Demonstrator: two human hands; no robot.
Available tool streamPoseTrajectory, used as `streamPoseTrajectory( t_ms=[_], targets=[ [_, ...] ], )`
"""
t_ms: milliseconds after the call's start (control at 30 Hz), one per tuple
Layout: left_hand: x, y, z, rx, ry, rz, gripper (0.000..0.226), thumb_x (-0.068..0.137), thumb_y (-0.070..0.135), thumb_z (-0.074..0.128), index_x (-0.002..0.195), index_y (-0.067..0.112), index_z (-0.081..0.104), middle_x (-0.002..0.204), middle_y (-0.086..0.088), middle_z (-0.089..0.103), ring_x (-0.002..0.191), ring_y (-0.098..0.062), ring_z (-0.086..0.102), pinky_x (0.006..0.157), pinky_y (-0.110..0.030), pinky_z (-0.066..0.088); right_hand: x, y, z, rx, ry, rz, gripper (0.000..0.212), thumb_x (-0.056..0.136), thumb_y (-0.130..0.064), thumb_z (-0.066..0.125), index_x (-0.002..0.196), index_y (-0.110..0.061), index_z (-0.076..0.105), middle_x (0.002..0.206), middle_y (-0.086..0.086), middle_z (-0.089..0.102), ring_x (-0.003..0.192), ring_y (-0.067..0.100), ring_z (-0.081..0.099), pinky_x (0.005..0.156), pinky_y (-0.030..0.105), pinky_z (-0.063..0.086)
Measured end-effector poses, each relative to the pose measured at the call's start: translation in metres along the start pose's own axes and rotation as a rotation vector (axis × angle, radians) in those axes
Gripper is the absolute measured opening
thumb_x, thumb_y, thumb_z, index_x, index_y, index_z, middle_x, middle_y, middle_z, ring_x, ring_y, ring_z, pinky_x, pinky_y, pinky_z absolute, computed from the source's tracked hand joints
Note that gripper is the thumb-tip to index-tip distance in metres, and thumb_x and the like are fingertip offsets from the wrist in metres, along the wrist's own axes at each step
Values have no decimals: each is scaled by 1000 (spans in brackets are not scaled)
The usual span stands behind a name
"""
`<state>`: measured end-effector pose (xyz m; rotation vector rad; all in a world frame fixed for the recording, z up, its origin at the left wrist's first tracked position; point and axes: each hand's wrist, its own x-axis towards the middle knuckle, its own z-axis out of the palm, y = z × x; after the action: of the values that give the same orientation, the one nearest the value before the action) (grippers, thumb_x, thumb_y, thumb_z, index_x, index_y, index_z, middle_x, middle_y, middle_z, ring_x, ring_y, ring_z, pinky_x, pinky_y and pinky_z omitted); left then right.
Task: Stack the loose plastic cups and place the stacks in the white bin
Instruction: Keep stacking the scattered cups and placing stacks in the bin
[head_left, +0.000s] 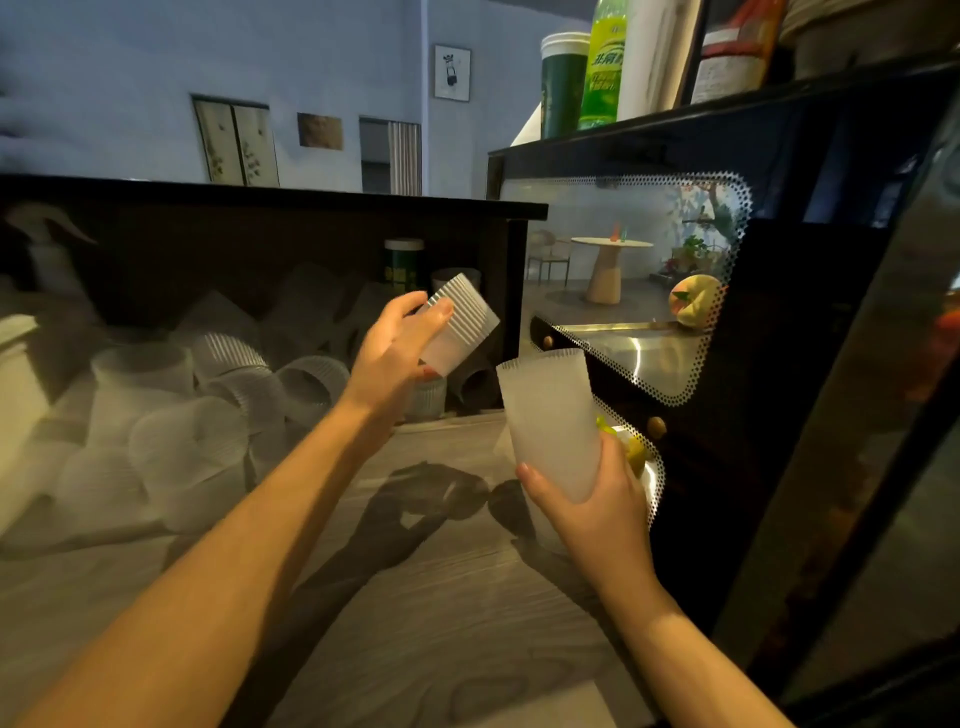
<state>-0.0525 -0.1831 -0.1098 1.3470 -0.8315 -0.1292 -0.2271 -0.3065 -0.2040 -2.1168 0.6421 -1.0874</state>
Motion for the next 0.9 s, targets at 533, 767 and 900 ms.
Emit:
streamPoseTrajectory(
  t_ms=[533, 767, 900],
  targets=[
    [-23, 33, 9, 493, -192, 223, 71, 85, 65, 50, 146, 28, 40, 143, 8, 45, 114, 1, 46, 75, -7, 37, -10, -10, -3, -17, -74, -128, 78, 66, -54, 80, 128, -27, 42, 113, -11, 47, 93, -4, 48, 59, 9, 35],
    [-33, 35, 17, 468, -178, 270, 73, 86, 57, 44, 149, 23, 35, 131, 11, 43, 89, 9, 53, 68, -1, 44, -10, -10, -3, 35, -77, -133, 79, 60, -66, 72, 124, -31, 42, 112, -12, 49, 97, -11, 47, 58, 9, 39],
    [-27, 30, 11, 571, -194, 326, 69, 88, 58, 48, 146, 22, 40, 131, 6, 50, 104, 7, 50, 75, -4, 45, -9, -8, -1, 18, -86, -149, 74, 63, -69, 72, 120, -36, 37, 111, -14, 47, 97, -10, 47, 59, 9, 38]
  ],
)
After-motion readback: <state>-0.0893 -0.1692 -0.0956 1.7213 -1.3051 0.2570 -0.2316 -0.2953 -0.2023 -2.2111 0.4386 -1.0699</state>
